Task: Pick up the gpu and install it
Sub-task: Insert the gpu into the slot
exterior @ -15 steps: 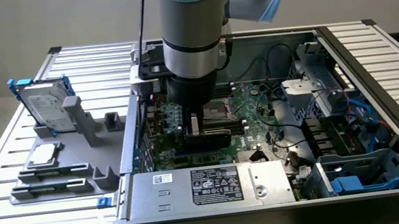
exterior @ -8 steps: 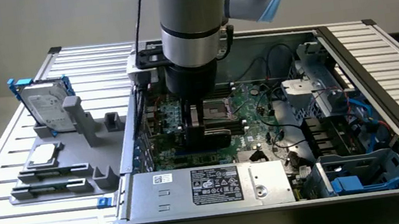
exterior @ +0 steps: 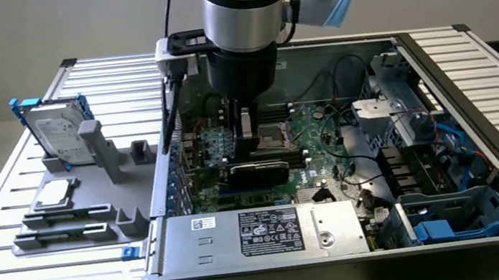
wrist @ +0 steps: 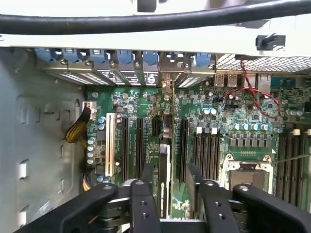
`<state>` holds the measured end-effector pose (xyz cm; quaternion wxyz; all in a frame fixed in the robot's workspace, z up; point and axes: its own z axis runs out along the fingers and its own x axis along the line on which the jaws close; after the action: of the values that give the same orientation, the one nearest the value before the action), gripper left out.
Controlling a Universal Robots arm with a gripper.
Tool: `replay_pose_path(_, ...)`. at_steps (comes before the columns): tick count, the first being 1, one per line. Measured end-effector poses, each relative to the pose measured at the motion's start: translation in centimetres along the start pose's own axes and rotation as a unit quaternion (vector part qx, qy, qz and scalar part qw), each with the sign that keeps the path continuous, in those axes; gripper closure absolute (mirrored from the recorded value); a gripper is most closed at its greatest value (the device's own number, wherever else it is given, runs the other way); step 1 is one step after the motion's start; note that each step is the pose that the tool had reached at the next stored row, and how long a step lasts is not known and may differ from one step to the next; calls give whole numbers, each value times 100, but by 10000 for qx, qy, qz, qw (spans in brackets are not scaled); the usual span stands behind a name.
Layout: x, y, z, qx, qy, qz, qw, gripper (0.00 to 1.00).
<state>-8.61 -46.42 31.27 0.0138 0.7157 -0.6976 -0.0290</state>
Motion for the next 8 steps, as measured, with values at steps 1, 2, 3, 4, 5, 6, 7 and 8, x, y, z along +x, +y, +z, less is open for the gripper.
replay_pose_path(1,-1,-10,-46,-4,0,0,10000,69)
replay_pose_path(2,-1,-17,-79,-10,-3,0,10000,69)
replay_pose_path(3,1,-18,-88,-19,-9,0,10000,75)
replay_pose_path(4,1,-18,-88,-19,-12,0,10000,81)
replay_pose_path(5,1,-18,-88,-19,-11,0,10000,81)
replay_pose_path(6,1,-18,-88,-19,-11,0,10000,87)
replay_pose_path(7,2,-18,-88,-19,-11,0,10000,89)
replay_pose_path(8,2,-18,-89,-20,-10,0,10000,89)
